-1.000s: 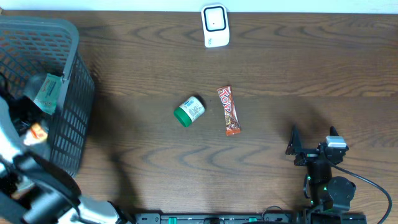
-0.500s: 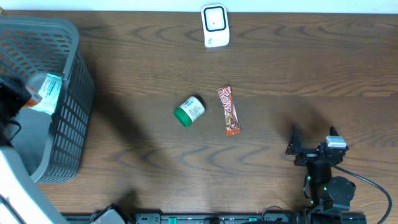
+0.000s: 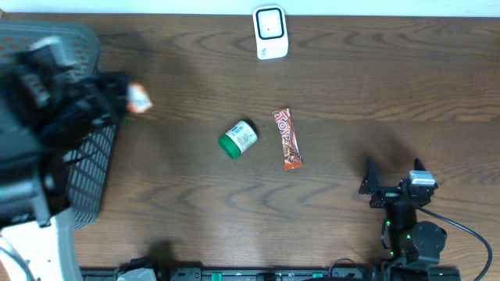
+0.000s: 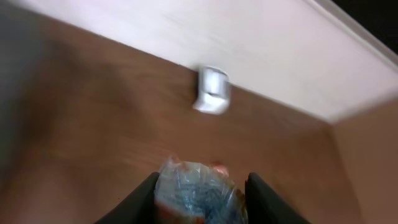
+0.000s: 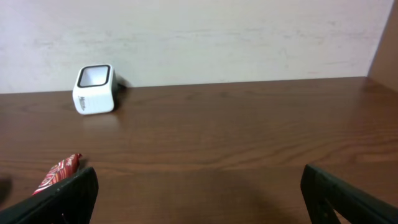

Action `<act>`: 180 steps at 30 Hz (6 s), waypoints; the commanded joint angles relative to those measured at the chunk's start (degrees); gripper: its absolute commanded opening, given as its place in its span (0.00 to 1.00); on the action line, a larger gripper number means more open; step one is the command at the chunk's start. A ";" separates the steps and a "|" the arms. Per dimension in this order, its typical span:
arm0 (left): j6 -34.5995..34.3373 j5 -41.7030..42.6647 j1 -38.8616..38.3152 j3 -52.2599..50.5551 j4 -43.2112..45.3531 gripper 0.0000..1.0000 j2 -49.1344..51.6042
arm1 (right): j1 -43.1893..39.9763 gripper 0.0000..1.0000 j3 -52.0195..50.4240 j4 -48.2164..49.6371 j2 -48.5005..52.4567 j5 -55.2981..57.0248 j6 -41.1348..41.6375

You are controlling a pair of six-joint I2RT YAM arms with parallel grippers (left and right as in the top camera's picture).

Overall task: Scan the item barcode
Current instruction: 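Carry the orange packet under the scanner and drop it on the table, then reach the left gripper into the basket and grasp the mint-green wipes packet, then carry the wipes packet toward the scanner and release it on the table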

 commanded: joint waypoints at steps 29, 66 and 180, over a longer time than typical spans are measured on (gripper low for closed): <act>-2.58 -14.19 -54.97 0.68 29.07 0.39 56.43 | 0.61 0.99 -0.04 -0.20 -0.26 0.09 0.72; 11.41 -42.69 -13.29 0.96 12.17 0.98 6.21 | 0.61 0.99 -0.04 -0.17 -0.26 0.09 0.72; 20.76 32.63 24.61 -0.02 18.97 0.29 13.51 | 0.61 0.99 -0.04 -0.20 -0.26 0.11 0.72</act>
